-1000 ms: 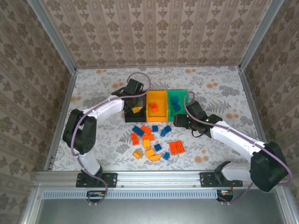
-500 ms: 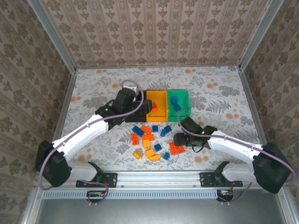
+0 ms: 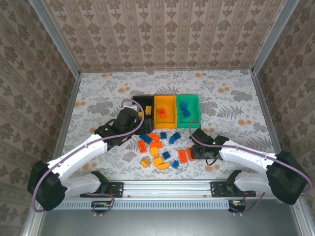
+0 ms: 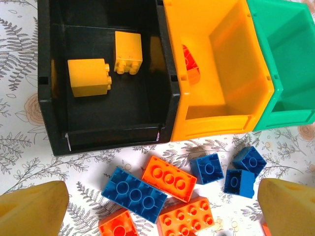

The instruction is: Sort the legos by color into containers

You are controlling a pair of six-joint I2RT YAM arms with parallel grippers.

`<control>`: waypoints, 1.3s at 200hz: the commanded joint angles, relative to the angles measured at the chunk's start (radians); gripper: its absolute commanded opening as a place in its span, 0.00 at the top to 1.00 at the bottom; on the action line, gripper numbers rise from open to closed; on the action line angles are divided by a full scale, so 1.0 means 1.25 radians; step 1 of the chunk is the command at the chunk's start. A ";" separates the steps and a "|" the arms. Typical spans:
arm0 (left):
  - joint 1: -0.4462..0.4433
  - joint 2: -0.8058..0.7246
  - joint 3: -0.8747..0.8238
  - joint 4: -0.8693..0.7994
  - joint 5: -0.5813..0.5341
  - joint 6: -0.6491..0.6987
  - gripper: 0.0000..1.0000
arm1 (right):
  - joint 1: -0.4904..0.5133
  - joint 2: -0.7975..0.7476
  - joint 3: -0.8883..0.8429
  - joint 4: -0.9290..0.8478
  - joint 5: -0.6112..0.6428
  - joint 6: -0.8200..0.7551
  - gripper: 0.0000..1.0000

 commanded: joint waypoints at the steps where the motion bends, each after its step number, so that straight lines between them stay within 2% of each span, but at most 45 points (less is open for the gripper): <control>1: -0.002 -0.026 -0.014 -0.016 -0.021 -0.015 0.00 | -0.019 -0.005 0.016 -0.045 0.073 0.017 0.53; 40: 0.000 -0.031 -0.018 -0.025 -0.023 -0.016 0.00 | -0.053 -0.040 0.031 -0.055 0.087 0.016 0.51; 63: 0.005 -0.037 -0.028 -0.025 -0.024 -0.017 0.00 | -0.053 -0.077 0.053 -0.080 0.098 0.003 0.43; 85: 0.012 -0.046 -0.040 -0.020 -0.018 -0.022 0.00 | -0.051 -0.103 0.046 -0.032 0.018 -0.028 0.32; 102: 0.016 -0.049 -0.045 -0.013 -0.013 -0.026 0.00 | -0.046 -0.065 0.051 -0.013 -0.019 -0.037 0.27; 126: 0.019 -0.049 -0.049 -0.011 -0.013 -0.027 0.00 | -0.046 0.016 0.056 0.005 -0.025 -0.038 0.26; 152: 0.022 -0.055 -0.054 -0.014 -0.018 -0.029 0.00 | -0.046 0.059 0.057 0.015 -0.006 -0.045 0.30; 187: 0.027 -0.066 -0.069 -0.015 -0.027 -0.038 0.00 | -0.046 0.100 0.068 0.041 0.000 -0.057 0.44; 219: 0.030 -0.080 -0.082 -0.027 -0.043 -0.048 0.00 | -0.047 0.144 0.074 0.043 -0.002 -0.059 0.53; 260: 0.035 -0.124 -0.101 -0.032 -0.048 -0.040 0.00 | -0.046 0.098 0.113 0.039 -0.025 -0.076 0.67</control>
